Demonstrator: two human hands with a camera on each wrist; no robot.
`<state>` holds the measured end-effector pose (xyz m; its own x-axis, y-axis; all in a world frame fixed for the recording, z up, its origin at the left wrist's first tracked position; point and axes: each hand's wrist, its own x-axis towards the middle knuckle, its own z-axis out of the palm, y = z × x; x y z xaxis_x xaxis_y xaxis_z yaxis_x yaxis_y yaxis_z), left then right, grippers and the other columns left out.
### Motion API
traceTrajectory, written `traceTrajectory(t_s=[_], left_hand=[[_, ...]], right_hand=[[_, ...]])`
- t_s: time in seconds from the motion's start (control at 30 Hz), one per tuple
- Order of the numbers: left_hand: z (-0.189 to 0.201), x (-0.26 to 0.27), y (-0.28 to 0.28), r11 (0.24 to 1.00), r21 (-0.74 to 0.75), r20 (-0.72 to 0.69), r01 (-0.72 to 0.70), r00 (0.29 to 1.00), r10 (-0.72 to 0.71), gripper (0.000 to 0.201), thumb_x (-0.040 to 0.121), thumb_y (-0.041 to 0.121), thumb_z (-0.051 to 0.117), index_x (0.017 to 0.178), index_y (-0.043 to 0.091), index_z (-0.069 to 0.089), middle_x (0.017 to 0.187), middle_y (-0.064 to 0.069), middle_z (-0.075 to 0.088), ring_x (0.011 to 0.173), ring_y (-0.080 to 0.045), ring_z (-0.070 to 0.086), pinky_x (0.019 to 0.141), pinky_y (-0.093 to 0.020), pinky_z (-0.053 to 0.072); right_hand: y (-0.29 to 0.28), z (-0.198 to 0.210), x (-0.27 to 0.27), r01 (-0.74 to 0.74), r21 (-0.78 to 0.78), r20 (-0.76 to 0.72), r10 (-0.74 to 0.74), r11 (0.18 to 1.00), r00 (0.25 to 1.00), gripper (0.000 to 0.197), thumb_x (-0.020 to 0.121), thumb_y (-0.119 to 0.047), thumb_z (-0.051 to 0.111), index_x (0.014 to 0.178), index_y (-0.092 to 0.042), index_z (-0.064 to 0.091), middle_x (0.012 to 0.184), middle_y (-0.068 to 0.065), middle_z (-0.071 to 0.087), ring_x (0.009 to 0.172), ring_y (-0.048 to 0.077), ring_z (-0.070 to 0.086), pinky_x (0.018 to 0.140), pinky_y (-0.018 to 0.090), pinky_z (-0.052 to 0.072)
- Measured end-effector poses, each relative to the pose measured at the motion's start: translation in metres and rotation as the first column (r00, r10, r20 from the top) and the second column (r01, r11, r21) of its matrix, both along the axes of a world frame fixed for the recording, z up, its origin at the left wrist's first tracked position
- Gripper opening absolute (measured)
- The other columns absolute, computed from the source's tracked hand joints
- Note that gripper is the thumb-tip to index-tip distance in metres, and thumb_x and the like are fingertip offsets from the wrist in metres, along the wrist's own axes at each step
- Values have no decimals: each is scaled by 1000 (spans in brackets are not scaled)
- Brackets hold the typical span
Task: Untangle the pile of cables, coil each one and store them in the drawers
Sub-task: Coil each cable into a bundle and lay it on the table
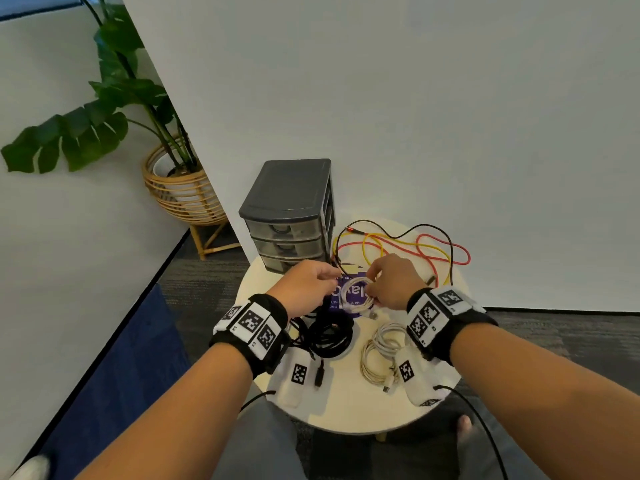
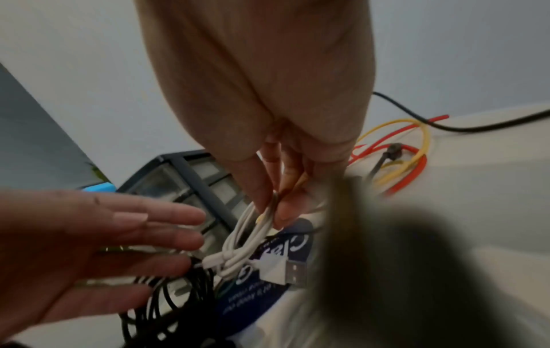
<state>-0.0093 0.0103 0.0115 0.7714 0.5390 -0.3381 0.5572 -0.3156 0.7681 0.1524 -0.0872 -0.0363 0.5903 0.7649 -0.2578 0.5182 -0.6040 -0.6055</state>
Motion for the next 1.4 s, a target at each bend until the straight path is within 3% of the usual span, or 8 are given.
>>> traceTrajectory(t_s=[0.2, 0.37, 0.6, 0.7, 0.93, 1.17, 1.27, 1.4], left_hand=[[-5, 11, 6, 994, 100, -30, 52, 998, -50, 33, 105, 14, 51, 135, 18, 64, 118, 1, 70, 99, -6, 65, 78, -18, 52], [-2, 17, 14, 941, 294, -80, 168, 985, -151, 30, 104, 17, 53, 131, 21, 66, 116, 4, 71, 99, -7, 65, 85, -24, 55], [27, 50, 11, 882, 410, -36, 233, 970, -239, 28, 105, 21, 51, 129, 28, 66, 113, 10, 68, 99, -3, 64, 93, -25, 53], [31, 63, 7, 851, 460, -33, 252, 963, -267, 36, 104, 19, 52, 138, 29, 59, 123, 8, 60, 105, -3, 59, 99, -28, 51], [46, 84, 4, 824, 551, 98, 129, 971, -217, 63, 102, 34, 58, 158, 30, 29, 147, 1, 35, 135, -16, 36, 113, -32, 33], [68, 73, 17, 823, 567, 303, -38, 938, -166, 18, 105, 30, 48, 93, 31, 61, 112, 1, 53, 111, -19, 49, 91, -31, 40], [77, 61, 16, 814, 577, 314, -65, 938, -147, 23, 107, 25, 44, 90, 27, 60, 104, 2, 54, 103, -8, 48, 83, -16, 35], [84, 43, 16, 863, 486, 362, -137, 930, -56, 27, 108, 25, 41, 95, 20, 63, 103, -2, 62, 98, -8, 55, 86, -22, 43]], right_hand=[[2, 2, -12, -179, -91, 240, 196, 980, 951, 15, 94, -31, 65, 100, -17, 64, 98, 5, 63, 82, 20, 60, 67, 30, 47], [-10, 36, 43, -59, 263, 350, -38, 963, 936, 27, 95, -27, 59, 121, -20, 61, 115, 3, 60, 102, 24, 57, 81, 38, 50], [-18, 48, 110, 94, -282, 360, 15, 955, 933, 30, 100, -30, 51, 125, -13, 50, 125, 9, 58, 113, 31, 54, 91, 42, 43], [-17, 57, 113, 11, -148, 221, 23, 989, 975, 20, 102, -21, 53, 105, -5, 63, 113, 13, 67, 93, 27, 62, 69, 31, 46], [-25, 145, 74, -175, 318, -76, 209, 932, 975, 20, 99, -14, 55, 90, -11, 72, 70, -10, 54, 65, 15, 60, 72, 30, 47], [-25, 221, 55, -303, 457, 99, 290, 836, 952, 26, 102, -15, 52, 94, -6, 75, 65, -13, 55, 60, 8, 53, 61, 22, 42], [-23, 237, 57, -291, 514, 158, 245, 807, 957, 26, 102, -18, 51, 90, -12, 74, 69, -19, 61, 51, -10, 50, 62, 19, 36], [-24, 252, 58, -238, 605, 180, 161, 760, 970, 27, 103, -21, 49, 87, -18, 71, 74, -9, 58, 56, 6, 44, 64, 27, 39]])
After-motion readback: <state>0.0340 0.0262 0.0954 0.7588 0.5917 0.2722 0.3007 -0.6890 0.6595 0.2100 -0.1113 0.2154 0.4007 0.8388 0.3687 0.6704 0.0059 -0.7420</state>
